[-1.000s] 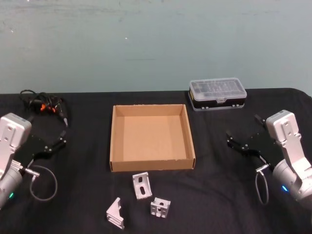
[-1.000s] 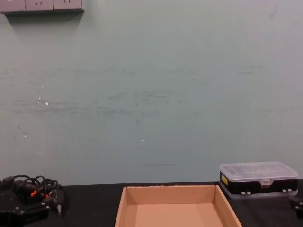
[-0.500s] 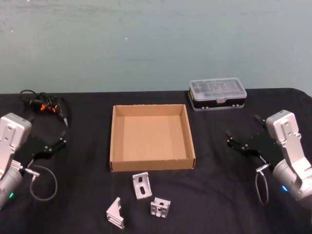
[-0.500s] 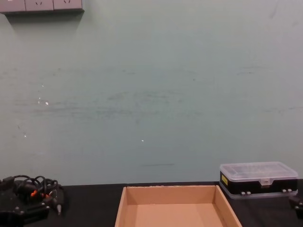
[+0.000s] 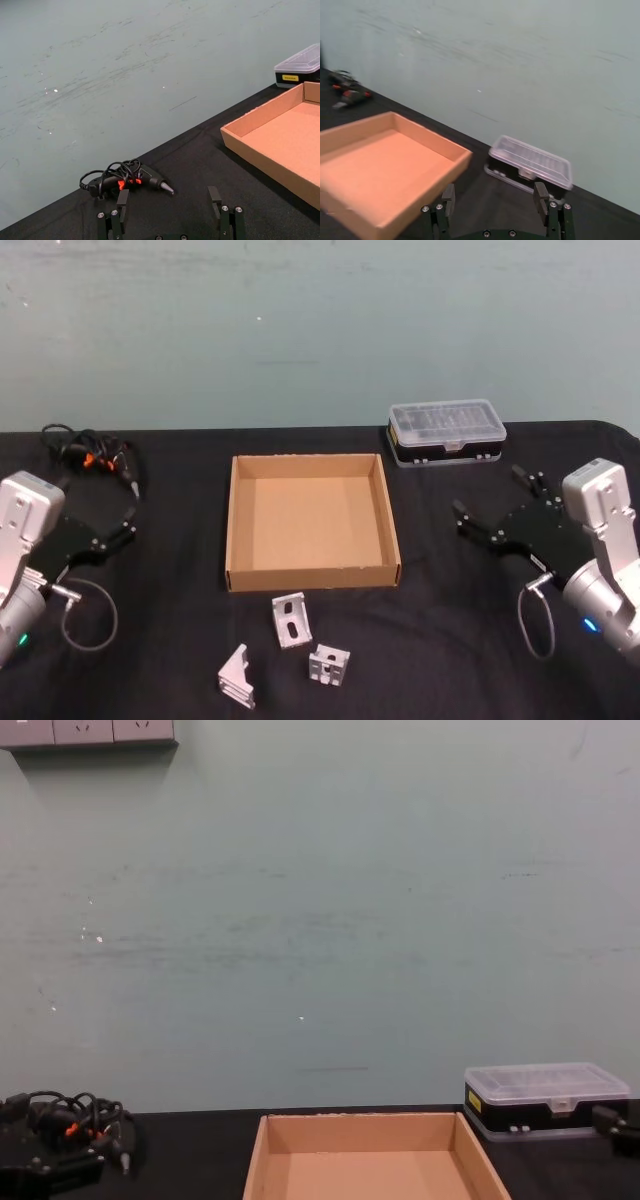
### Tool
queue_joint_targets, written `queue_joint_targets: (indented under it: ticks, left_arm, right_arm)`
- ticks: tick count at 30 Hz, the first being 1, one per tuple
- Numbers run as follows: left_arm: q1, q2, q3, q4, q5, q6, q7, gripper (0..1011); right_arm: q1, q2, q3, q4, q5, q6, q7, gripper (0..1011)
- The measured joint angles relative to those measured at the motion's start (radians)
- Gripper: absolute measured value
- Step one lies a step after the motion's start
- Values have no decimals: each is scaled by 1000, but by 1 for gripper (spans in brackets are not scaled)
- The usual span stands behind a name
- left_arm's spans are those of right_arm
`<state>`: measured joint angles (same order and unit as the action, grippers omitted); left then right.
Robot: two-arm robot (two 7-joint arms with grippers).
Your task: Use one hand to pick up the angle iron from the table and place it into the box.
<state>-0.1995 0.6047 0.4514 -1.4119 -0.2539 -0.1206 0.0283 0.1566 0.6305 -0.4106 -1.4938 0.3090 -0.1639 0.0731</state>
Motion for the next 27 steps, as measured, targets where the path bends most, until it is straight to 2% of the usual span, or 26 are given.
queue_joint_targets:
  ticks: [3, 6, 15, 18, 19, 22, 24, 25, 27]
  left_arm:
    - [0, 0, 0, 0, 0, 0, 0, 1000]
    - [0, 0, 0, 0, 0, 0, 0, 1000]
    - [0, 0, 0, 0, 0, 0, 0, 1000]
    - [0, 0, 0, 0, 0, 0, 0, 1000]
    - [0, 0, 0, 0, 0, 0, 0, 1000]
    - [0, 0, 0, 0, 0, 0, 0, 1000]
    - [0, 0, 0, 0, 0, 0, 0, 1000]
    - [0, 0, 0, 0, 0, 0, 0, 1000]
    - [0, 0, 0, 0, 0, 0, 0, 1000]
  right_arm:
    - [-15, 21, 4, -32, 17, -1, 44, 1003]
    - [-36, 61, 9, -84, 60, 2, 140, 1003]
    - [-63, 132, 11, -182, 148, 45, 338, 1003]
    - [-67, 174, -11, -230, 180, 72, 465, 1003]
    - [-67, 174, -11, -230, 180, 72, 465, 1003]
    - [-70, 206, -44, -268, 185, 111, 559, 1003]
    - [-74, 213, -63, -285, 176, 149, 583, 1003]
    - [-74, 213, -63, -285, 176, 149, 583, 1003]
    - [-77, 212, -81, -297, 159, 194, 585, 1003]
